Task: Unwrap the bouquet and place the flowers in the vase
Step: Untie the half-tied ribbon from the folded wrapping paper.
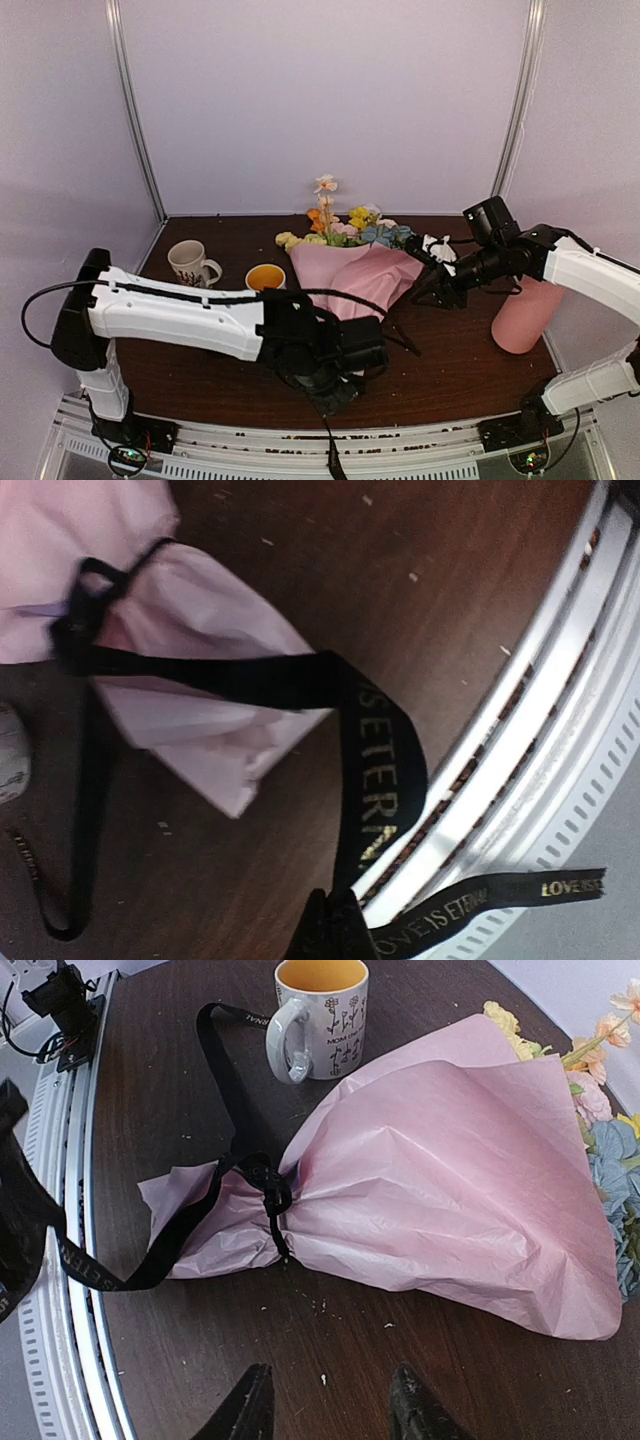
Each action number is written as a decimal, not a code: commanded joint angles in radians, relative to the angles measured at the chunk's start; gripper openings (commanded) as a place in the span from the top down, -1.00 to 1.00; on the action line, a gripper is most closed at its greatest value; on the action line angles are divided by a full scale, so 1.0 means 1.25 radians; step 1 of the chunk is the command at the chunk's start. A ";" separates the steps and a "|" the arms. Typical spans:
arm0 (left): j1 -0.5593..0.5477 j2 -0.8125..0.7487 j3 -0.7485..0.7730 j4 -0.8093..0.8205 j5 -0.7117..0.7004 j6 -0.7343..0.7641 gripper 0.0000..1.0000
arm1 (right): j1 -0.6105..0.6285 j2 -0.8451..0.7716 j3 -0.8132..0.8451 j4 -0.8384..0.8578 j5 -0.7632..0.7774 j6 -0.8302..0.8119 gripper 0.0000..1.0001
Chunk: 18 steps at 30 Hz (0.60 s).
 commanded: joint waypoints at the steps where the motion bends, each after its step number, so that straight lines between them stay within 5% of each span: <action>1: 0.145 -0.172 0.067 -0.136 -0.219 0.130 1.00 | -0.003 0.031 0.008 -0.003 -0.001 -0.025 0.21; 7: 0.329 -0.184 0.082 -0.079 -0.281 0.274 1.00 | 0.059 0.135 0.037 0.042 0.050 -0.021 0.29; 12: 0.369 -0.134 0.082 -0.082 -0.379 0.207 0.11 | 0.112 0.261 0.096 0.056 0.088 -0.009 0.36; 18: 0.331 -0.304 -0.119 0.120 -0.294 0.245 -0.02 | 0.185 0.369 0.145 0.063 0.138 -0.018 0.36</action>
